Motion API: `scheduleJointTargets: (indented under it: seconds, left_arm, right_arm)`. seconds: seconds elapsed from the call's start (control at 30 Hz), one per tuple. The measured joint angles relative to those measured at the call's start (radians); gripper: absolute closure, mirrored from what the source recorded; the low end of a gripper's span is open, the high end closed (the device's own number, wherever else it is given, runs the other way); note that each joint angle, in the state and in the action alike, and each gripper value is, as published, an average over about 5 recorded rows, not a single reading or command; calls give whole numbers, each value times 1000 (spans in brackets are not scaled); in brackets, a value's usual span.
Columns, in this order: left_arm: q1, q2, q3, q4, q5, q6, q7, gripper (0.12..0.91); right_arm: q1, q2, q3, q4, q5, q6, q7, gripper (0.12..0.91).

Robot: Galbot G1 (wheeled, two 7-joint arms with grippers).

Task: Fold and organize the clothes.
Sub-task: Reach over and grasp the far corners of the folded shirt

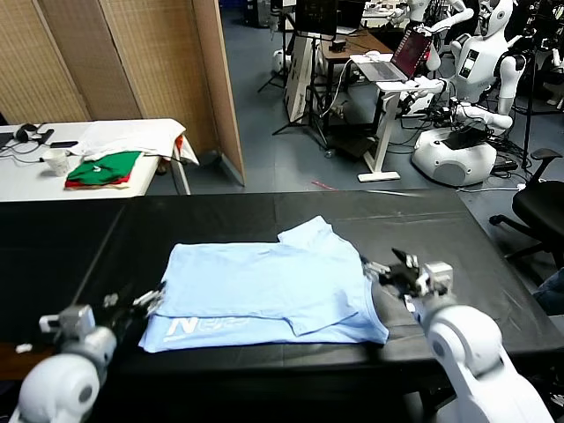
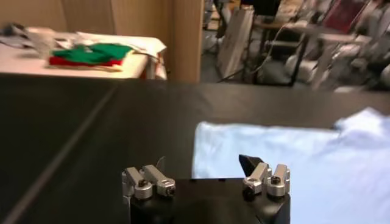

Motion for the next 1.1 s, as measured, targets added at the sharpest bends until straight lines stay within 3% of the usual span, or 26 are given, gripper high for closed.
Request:
scheduleJointTargets:
  seconds: [0.23,0.5,1.1]
  left_arm:
    - [-184,28,115,173,-12,17,6,123]
    - [-315,46,225,292,-15,54,19,123]
    - [-440,0,298,430,21,37,40,123]
  right_arm:
    - [154,31,-105,-182,0,-16,-29,118]
    - [272,69,-183,-332,-16,-8,-64,118]
    - [370,141,-239,-510,-35,2,-89,131]
